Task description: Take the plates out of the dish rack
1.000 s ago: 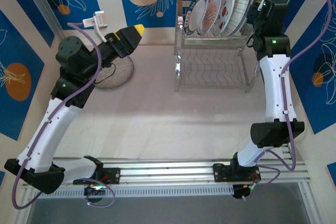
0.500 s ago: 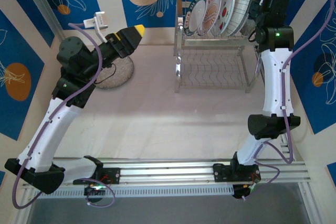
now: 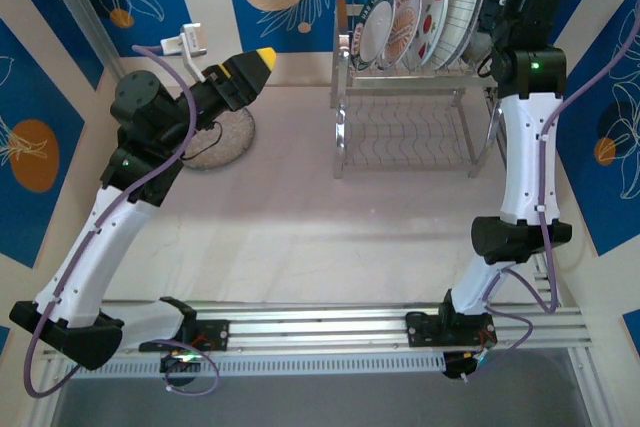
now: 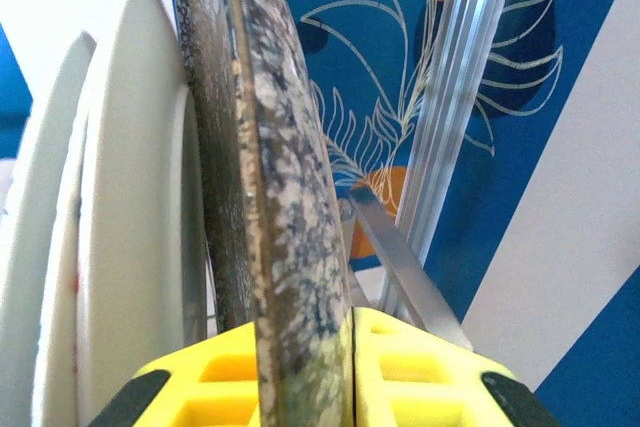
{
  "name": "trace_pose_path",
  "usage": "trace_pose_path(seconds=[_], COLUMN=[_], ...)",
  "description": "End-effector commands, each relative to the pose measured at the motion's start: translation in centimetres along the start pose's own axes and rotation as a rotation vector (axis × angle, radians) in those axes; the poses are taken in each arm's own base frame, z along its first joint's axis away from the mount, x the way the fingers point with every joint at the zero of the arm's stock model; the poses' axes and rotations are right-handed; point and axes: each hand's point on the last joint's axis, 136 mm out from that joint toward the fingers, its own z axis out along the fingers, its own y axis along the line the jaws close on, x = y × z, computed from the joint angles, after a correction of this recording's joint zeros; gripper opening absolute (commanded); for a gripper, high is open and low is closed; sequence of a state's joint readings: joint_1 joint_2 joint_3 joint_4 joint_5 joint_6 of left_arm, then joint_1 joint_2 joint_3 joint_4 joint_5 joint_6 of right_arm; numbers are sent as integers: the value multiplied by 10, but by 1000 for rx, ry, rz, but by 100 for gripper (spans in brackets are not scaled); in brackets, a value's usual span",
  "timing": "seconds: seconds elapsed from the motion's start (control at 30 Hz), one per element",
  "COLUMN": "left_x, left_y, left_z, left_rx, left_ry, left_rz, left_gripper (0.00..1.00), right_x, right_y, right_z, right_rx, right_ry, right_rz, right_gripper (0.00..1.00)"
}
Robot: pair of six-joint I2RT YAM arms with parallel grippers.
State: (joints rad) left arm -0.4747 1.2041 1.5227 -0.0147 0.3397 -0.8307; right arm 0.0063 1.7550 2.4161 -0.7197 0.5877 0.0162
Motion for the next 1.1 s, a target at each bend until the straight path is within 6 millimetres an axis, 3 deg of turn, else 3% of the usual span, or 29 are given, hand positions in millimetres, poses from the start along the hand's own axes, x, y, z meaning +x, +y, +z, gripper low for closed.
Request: trace_pose_path(seconds=[0.0, 0.6, 1.07], left_x=[-3, -2, 1], left_y=[-9, -11, -11], left_z=[-1, 0, 0], left_rx=[33, 39, 38], left_ry=[-19, -18, -14], left_rz=[9, 3, -5], left_gripper=[100, 100, 100], right_x=[-121, -127, -151], right_y=[-25, -50, -72], right_z=[-78, -89, -122], right_rx=[-12, 131, 194], right_ry=[-421, -435, -527], right_rz=[93, 41, 60], right_gripper=[0, 0, 0])
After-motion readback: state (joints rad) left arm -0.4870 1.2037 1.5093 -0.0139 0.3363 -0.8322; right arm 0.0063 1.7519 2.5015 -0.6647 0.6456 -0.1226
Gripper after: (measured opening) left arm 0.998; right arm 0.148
